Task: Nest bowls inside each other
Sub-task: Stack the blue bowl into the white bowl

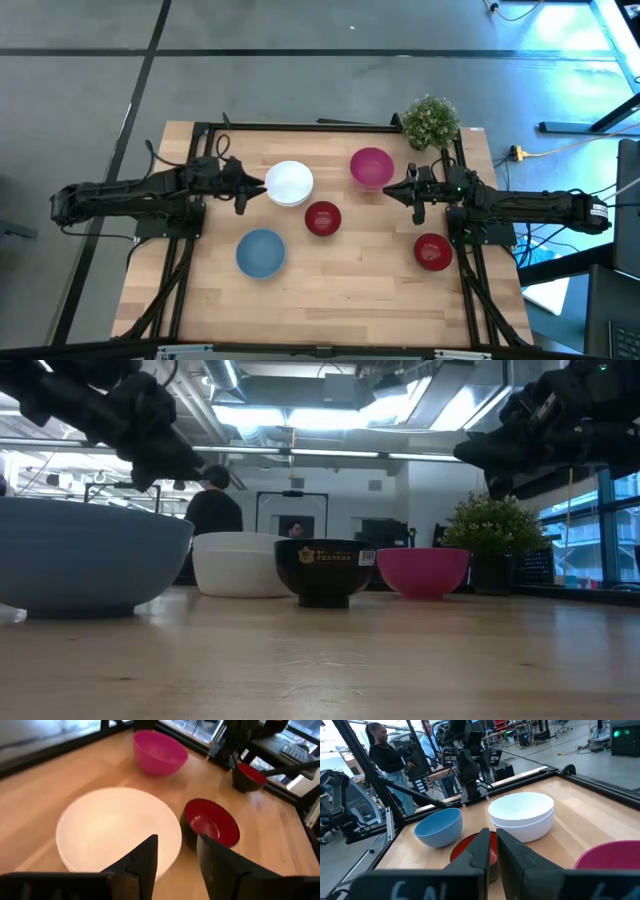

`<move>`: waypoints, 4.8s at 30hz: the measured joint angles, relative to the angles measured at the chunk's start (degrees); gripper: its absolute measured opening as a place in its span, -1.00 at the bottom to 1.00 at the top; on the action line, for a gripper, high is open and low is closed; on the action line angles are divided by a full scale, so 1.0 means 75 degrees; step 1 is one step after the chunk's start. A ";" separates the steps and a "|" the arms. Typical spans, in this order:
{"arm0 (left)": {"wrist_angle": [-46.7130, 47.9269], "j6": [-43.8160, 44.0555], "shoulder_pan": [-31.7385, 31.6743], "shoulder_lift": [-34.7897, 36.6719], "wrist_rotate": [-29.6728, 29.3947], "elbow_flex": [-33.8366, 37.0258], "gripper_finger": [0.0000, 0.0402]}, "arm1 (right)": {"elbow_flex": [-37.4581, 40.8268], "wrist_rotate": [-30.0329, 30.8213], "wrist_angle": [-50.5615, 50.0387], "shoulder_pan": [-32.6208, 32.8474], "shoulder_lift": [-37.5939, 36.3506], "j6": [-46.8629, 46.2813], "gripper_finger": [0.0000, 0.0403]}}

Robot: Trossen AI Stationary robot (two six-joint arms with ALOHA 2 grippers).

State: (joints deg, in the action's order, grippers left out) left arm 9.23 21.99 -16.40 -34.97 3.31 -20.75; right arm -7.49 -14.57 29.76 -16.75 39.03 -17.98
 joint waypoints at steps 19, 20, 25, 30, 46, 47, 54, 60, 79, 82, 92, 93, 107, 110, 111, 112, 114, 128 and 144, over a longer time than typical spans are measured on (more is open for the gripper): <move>0.1546 0.1250 0.1028 -0.0414 0.1532 -0.0585 -0.33 | -0.0003 0.0913 -0.0002 0.0000 0.0000 -0.0201 -0.83; 0.1534 0.1194 0.1156 -0.0499 0.1541 -0.0715 -0.33 | -0.0003 0.0962 -0.0003 0.0000 0.0000 -0.0204 -0.83; 0.1750 0.1145 0.1474 -0.0858 0.1641 -0.1087 -0.33 | -0.0003 0.0997 0.0003 0.0000 0.0000 -0.0375 -0.83; 0.1937 0.1124 0.1481 -0.0995 0.1638 -0.1113 -0.33 | -0.0003 0.0997 0.0021 0.0000 0.0000 -0.0396 -0.83; 0.2745 0.0648 0.2040 -0.2108 0.0901 -0.1107 -0.33 | -0.0003 0.0998 0.0023 0.0000 0.0000 -0.0416 -0.83; 0.2831 0.0645 0.2071 -0.2165 0.0843 -0.1107 -0.33 | -0.0003 0.0997 0.0026 0.0000 0.0000 -0.0462 -0.83; 0.2962 0.0564 0.2228 -0.2287 0.0735 -0.1105 -0.33 | -0.0006 0.1000 0.0029 0.0000 0.0002 -0.0574 -0.83; 0.3064 0.0572 0.2550 -0.2296 0.0830 -0.1105 -0.33 | -0.0006 0.1000 0.0029 0.0000 0.0000 -0.0584 -0.83; 0.3541 0.0805 0.2760 -0.2777 0.0249 -0.1105 -0.33 | -0.0006 0.1000 0.0027 0.0000 0.0002 -0.0427 -0.83; 0.3544 0.0817 0.2763 -0.3033 0.0297 -0.1105 -0.33 | -0.0006 0.1000 0.0029 0.0002 0.0000 -0.0365 -0.83; 0.3466 0.0817 0.2760 -0.3289 0.0243 -0.1105 -0.51 | -0.0006 0.1001 0.0026 0.0000 0.0003 -0.0366 -0.83; 0.3459 0.0814 0.2760 -0.3289 0.0265 -0.1105 -0.57 | -0.0006 0.1000 0.0026 0.0002 0.0000 -0.0366 -0.83; 0.3151 0.0799 0.2754 -0.3279 0.0162 -0.1105 -0.98 | -0.0006 0.1181 0.0023 0.0000 0.0003 -0.0341 -0.83; 0.2865 0.0613 0.2689 -0.3272 -0.0048 -0.1105 -0.98 | -0.0006 0.1198 0.0022 0.0002 0.0003 -0.0343 -0.83; 0.2769 0.0570 0.2626 -0.3269 -0.0088 -0.1105 -0.98 | -0.0006 0.1198 0.0020 0.0000 0.0003 -0.0359 -0.83; 0.2702 0.0510 0.2548 -0.3243 -0.0114 -0.1105 -0.98 | -0.0006 0.1198 0.0014 0.0003 0.0003 -0.0369 -0.83; 0.2703 0.0321 0.2367 -0.3170 -0.0128 -0.1159 -0.99 | -0.0006 0.1198 -0.0002 0.0003 0.0003 -0.0373 -0.83; 0.4247 -0.1854 0.0564 -0.3011 -0.0589 -0.3858 -0.99 | -0.0006 0.1137 -0.0003 0.0003 0.0003 -0.0396 -0.83; 0.4698 -0.3423 -0.1509 -0.5180 -0.0164 -0.5653 -0.99 | -0.0006 0.0908 -0.0169 0.0003 0.0003 -0.0413 -0.83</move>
State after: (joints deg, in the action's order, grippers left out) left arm 44.47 -3.68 -27.72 -73.82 2.08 -63.15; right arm -7.53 -7.76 28.49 -16.73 39.05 -21.08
